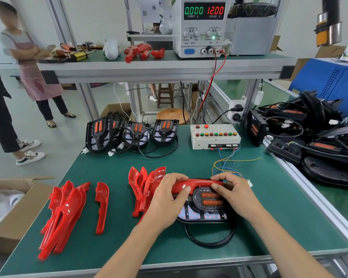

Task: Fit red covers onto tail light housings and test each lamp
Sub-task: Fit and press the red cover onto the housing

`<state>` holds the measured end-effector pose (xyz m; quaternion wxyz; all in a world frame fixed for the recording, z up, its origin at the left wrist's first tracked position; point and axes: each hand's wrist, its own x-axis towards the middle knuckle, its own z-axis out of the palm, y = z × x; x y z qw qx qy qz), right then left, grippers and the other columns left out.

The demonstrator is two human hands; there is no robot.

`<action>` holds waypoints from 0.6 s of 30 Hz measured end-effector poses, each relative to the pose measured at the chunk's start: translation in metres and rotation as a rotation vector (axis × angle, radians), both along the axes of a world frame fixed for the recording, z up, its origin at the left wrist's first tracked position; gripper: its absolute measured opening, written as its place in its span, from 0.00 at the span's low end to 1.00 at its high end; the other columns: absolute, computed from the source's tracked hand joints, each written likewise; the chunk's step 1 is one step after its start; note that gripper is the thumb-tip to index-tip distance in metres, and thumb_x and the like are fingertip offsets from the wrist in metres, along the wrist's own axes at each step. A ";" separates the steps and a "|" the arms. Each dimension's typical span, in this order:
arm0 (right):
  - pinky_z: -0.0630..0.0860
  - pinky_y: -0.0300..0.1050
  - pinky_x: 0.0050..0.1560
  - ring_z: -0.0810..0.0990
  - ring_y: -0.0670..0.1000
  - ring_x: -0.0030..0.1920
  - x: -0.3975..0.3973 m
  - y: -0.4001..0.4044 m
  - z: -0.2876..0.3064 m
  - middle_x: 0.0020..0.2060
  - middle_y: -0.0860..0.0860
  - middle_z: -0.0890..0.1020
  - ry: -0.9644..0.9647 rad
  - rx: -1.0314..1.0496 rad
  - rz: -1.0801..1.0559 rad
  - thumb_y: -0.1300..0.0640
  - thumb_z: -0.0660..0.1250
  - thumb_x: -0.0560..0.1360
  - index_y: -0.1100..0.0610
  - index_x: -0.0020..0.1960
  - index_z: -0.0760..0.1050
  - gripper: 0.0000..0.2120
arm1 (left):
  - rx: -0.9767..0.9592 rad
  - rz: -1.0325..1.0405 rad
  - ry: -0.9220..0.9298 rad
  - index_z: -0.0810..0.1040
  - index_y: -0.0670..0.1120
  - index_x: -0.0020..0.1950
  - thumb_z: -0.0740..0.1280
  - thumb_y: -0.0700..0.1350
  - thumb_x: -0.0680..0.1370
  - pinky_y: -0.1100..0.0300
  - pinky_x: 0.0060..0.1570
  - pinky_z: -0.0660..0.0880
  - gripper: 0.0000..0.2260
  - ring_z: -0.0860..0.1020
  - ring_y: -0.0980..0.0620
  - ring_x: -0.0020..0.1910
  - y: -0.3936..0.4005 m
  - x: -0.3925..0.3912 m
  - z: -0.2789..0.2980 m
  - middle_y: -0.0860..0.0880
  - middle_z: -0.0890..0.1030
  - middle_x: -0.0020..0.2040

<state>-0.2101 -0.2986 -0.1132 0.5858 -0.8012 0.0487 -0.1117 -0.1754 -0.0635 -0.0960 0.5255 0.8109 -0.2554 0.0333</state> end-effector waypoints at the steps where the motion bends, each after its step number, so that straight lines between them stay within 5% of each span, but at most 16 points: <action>1: 0.78 0.34 0.40 0.85 0.46 0.41 0.000 0.001 0.000 0.43 0.45 0.87 -0.001 0.005 0.001 0.59 0.75 0.76 0.42 0.47 0.82 0.11 | -0.002 0.002 0.020 0.76 0.57 0.58 0.70 0.45 0.81 0.73 0.55 0.70 0.10 0.77 0.61 0.59 0.000 0.000 0.000 0.59 0.79 0.56; 6: 0.78 0.32 0.46 0.84 0.43 0.46 -0.002 -0.001 0.003 0.49 0.41 0.85 -0.028 -0.012 0.023 0.60 0.75 0.75 0.42 0.47 0.83 0.12 | 0.008 -0.002 0.056 0.75 0.55 0.63 0.72 0.47 0.80 0.73 0.57 0.70 0.13 0.76 0.63 0.61 0.004 -0.001 -0.002 0.60 0.78 0.59; 14: 0.81 0.40 0.44 0.85 0.49 0.43 -0.001 0.002 -0.002 0.44 0.48 0.86 -0.006 0.047 0.021 0.59 0.76 0.75 0.43 0.48 0.83 0.11 | -0.023 -0.025 0.076 0.76 0.56 0.57 0.69 0.41 0.80 0.69 0.54 0.73 0.11 0.78 0.59 0.57 0.007 -0.002 0.001 0.61 0.80 0.53; 18: 0.81 0.40 0.48 0.85 0.48 0.45 -0.002 -0.003 -0.002 0.47 0.45 0.86 0.031 0.032 0.059 0.57 0.76 0.75 0.43 0.50 0.84 0.09 | -0.038 0.004 0.093 0.76 0.58 0.56 0.73 0.47 0.79 0.70 0.53 0.73 0.10 0.79 0.60 0.55 0.006 -0.002 -0.002 0.62 0.80 0.53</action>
